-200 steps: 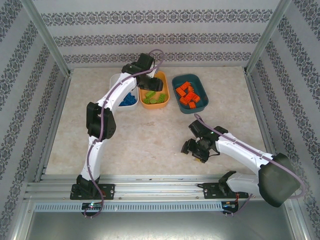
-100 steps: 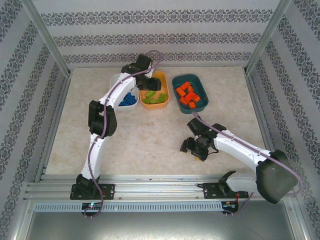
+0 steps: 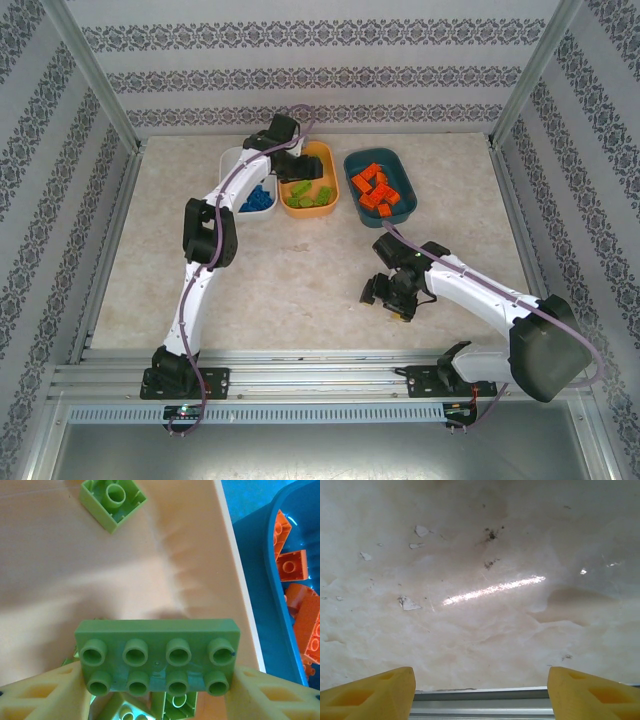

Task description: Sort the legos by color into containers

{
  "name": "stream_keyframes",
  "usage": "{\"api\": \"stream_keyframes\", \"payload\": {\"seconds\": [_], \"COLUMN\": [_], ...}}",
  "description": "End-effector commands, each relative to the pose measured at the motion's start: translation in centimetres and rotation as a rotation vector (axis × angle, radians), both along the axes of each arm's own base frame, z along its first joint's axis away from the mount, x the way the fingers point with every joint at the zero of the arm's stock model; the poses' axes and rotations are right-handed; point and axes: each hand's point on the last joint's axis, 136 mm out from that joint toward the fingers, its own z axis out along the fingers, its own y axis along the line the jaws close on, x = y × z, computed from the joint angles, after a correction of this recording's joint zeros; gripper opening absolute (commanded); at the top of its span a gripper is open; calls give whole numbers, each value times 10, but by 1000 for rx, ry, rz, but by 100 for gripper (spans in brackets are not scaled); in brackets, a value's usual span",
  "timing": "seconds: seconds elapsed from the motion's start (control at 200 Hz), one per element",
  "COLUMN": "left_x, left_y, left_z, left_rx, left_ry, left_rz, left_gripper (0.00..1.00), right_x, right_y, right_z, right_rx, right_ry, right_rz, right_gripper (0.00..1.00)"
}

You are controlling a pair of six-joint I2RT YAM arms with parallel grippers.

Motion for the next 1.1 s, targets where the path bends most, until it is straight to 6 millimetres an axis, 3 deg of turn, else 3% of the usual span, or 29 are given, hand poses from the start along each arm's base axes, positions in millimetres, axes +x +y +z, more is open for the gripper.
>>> {"api": "stream_keyframes", "payload": {"seconds": [0.0,0.21,0.405,0.654,0.869,1.094], "left_x": [18,19,21,23,22,19], "left_y": [2,0,1,4,4,5], "left_z": [14,13,13,19,33,61], "left_rx": [-70,-98,-104,-110,-121,-118], "left_ry": [-40,-33,-35,-43,-61,-107], "left_rz": [35,42,52,67,62,50], "left_gripper": [65,66,73,100,100,100], "right_x": [-2,-5,-8,-11,-13,-15], "right_y": [-6,-7,-8,-11,-9,-7], "right_z": [5,4,6,8,9,11], "right_rx": [-34,-37,-46,-51,-52,-52], "right_ry": [-9,-15,-23,-41,-51,-71], "right_rz": [2,-20,-21,-42,-41,-38], "right_gripper": [71,72,73,77,81,82]}}
